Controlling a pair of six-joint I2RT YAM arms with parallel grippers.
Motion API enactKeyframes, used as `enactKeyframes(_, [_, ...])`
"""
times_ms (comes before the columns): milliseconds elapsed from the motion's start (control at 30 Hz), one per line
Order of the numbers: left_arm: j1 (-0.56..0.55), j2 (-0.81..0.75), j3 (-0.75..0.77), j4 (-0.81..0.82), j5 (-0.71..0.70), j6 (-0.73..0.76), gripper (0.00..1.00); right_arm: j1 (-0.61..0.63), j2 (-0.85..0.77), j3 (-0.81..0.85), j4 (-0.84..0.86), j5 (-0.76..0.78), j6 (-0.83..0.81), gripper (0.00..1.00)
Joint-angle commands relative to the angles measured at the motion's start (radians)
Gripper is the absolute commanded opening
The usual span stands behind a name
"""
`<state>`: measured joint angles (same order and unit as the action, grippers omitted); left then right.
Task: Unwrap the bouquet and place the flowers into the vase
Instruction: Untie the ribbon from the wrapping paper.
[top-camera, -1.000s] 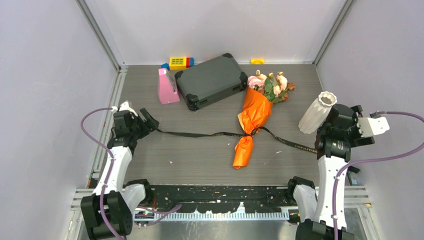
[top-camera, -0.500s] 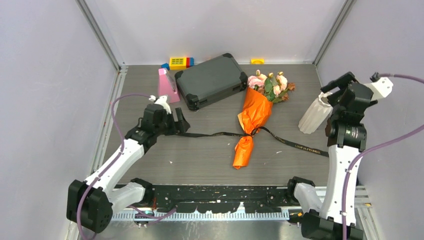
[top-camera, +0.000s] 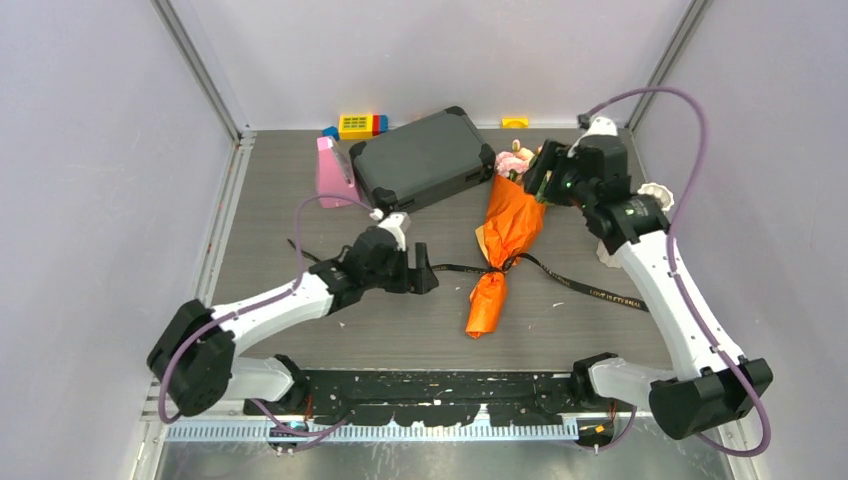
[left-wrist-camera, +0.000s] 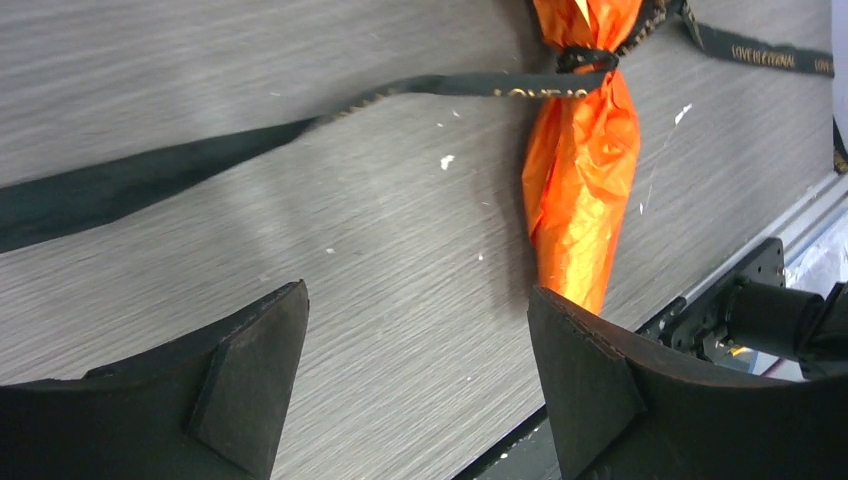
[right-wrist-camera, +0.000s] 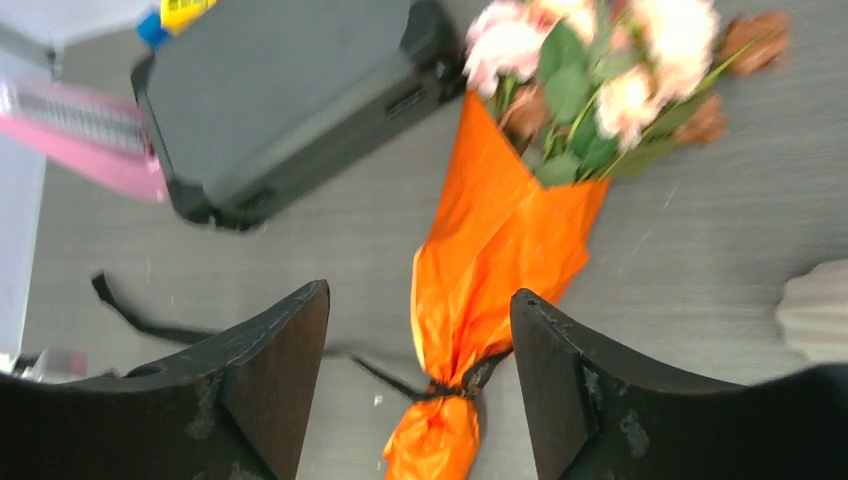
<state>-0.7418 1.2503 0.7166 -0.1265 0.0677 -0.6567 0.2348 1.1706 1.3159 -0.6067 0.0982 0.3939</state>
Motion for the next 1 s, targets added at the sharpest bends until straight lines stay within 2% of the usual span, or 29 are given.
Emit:
enactKeyframes(0, [-0.073, 0.102, 0.042, 0.183, 0.002, -0.089, 0.82, 0.070, 0.001, -0.108, 0.044, -0.105, 0.042, 0.67])
enactKeyframes(133, [-0.132, 0.200, 0.086, 0.260, 0.010, -0.116, 0.81, 0.075, 0.034, -0.241, 0.067, -0.169, 0.093, 0.53])
enactKeyframes(333, [-0.162, 0.339, 0.099, 0.436, 0.063, -0.208, 0.80, 0.075, 0.017, -0.416, 0.104, -0.189, 0.094, 0.53])
enactKeyframes(500, [-0.194, 0.410, 0.155, 0.429, 0.039, -0.197, 0.78, 0.075, 0.026, -0.502, 0.186, -0.244, 0.104, 0.51])
enactKeyframes(733, [-0.213, 0.485, 0.168, 0.443, 0.031, -0.230, 0.67, 0.076, 0.076, -0.563, 0.272, -0.324, 0.112, 0.43])
enactKeyframes(967, [-0.221, 0.514, 0.178, 0.442, 0.020, -0.239, 0.56, 0.078, 0.110, -0.590, 0.312, -0.339, 0.108, 0.36])
